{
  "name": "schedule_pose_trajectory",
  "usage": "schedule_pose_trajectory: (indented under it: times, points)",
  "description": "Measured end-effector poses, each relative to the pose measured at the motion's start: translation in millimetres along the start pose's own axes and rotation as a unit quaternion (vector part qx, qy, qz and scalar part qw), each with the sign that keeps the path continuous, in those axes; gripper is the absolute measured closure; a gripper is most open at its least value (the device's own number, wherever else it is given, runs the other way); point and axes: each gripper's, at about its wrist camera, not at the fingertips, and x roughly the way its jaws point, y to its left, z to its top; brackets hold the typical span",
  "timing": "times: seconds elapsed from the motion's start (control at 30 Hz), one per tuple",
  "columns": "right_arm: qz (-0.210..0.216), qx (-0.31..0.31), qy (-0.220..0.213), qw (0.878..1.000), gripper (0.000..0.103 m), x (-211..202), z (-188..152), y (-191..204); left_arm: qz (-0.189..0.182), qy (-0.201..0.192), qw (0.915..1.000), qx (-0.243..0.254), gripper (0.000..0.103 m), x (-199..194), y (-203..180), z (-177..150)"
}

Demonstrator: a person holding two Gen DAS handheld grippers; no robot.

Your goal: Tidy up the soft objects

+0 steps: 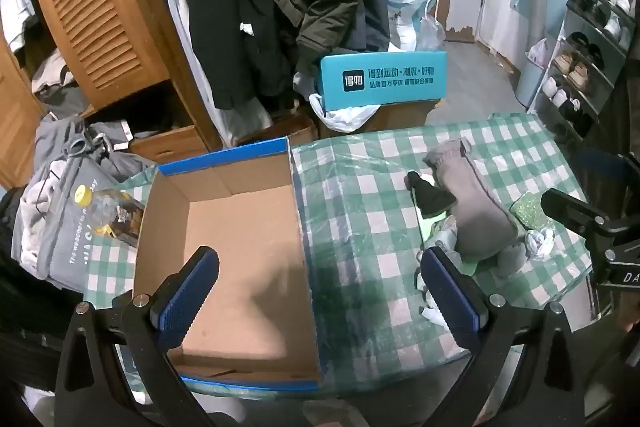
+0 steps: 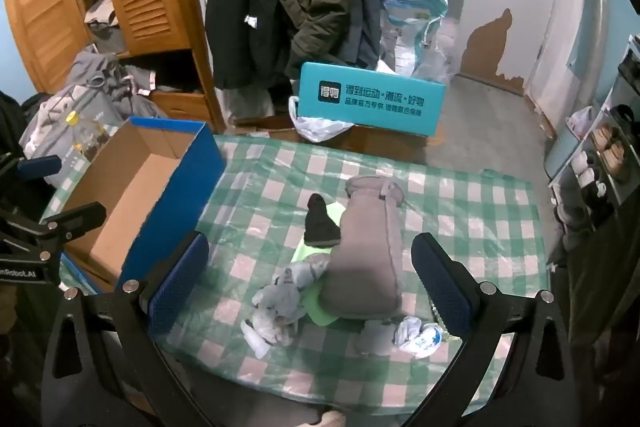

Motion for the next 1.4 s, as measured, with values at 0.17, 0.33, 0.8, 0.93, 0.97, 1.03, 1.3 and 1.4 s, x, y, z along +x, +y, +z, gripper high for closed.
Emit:
schedule_pose_trajectory:
  times: [0.17,0.33,0.8,0.93,0.97,1.03,1.3,1.4]
  points:
    - [-0.001,-0.002,0.000,1.000,0.002,0.5,-0.2,2.0,-0.003,-0.001,1.0000,-0.003,0.001,2.0,0.0,0.5]
    - [-0.005,-0.004,0.000,1.000,0.002,1.2,0.0,5.0,-0.007,-0.003,1.0000,-0.005,0.001,-0.6,1.9,1.9]
    - [-0.005,-0.005,0.002,1.000,0.002,1.7,-0.9,2.3,-0.008,-0.010,0.9999,-0.011,0.001,-1.7,2.8,2.5]
    - [-0.006,-0.005,0.003,1.000,0.002,2.2,-1.2,2.3,-0.008,-0.010,0.9999,-0.009,0.001,-1.8,1.9,1.4]
    - [-0.006,-0.005,0.003,1.000,0.002,2.2,-1.2,2.3,-0.008,-0.011,0.9999,-0.009,0.001,-1.7,1.7,1.2]
    - [-0.005,-0.005,0.003,1.000,0.002,2.3,-1.2,2.2,-0.009,-0.011,0.9999,-0.008,0.001,-1.8,1.3,1.2]
    - [-0.006,-0.005,0.004,1.000,0.002,1.9,-0.7,1.6,-0.009,-0.010,0.9998,-0.011,0.001,-1.5,1.9,0.8]
    - [-0.006,-0.004,0.004,1.000,0.002,0.1,2.7,-0.3,-0.010,-0.010,0.9998,-0.011,0.001,-1.4,1.7,0.5]
